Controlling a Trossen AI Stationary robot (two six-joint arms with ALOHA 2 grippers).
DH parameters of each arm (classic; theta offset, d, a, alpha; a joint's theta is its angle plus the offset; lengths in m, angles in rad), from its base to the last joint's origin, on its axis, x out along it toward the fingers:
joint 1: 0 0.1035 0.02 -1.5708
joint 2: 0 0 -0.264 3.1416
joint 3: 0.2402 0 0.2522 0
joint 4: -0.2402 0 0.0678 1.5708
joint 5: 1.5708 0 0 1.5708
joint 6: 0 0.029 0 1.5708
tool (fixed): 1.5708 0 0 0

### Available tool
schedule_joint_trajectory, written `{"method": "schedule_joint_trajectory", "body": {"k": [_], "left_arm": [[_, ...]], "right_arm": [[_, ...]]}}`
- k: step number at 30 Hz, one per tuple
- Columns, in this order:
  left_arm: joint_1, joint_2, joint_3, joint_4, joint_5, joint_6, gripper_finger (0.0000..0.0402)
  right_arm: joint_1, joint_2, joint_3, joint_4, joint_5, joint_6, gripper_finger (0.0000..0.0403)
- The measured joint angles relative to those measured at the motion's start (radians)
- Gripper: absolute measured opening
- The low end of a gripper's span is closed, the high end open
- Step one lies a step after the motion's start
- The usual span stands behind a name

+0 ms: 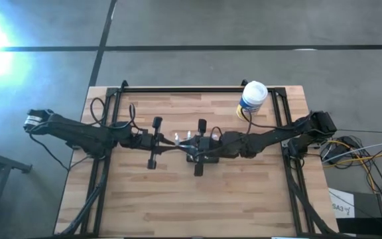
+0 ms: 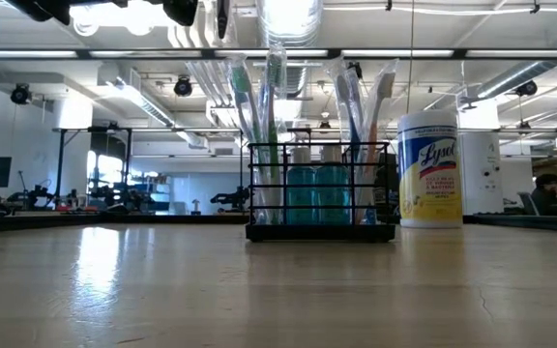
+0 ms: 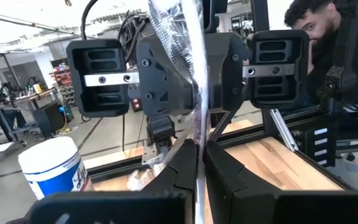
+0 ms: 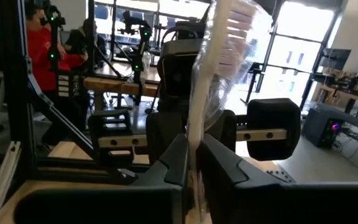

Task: Pick & Place toothbrushing station
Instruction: Put the purple toothbrush into the black mesh organizer

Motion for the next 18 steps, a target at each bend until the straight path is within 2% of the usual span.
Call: {"method": "schedule_joint_trajectory", "body": {"k": [8,14,18], "left_arm": [[0.0,-0.004,0.002,0.002,0.003,-0.02,0.003],[-0.001,-0.037,0.002,-0.073,0.005,-0.047,0.0115],[-0.002,-0.085,0.002,-0.142,0.005,-0.064,0.018]], "right_arm": [[0.003,-0.008,0.025,-0.038,-0.014,-0.046,0.0019],[0.022,-0.082,0.037,-0.114,-0.025,-0.051,0.0017],[0.044,-0.143,0.037,-0.236,-0.019,-0.017,0.0017]]}}
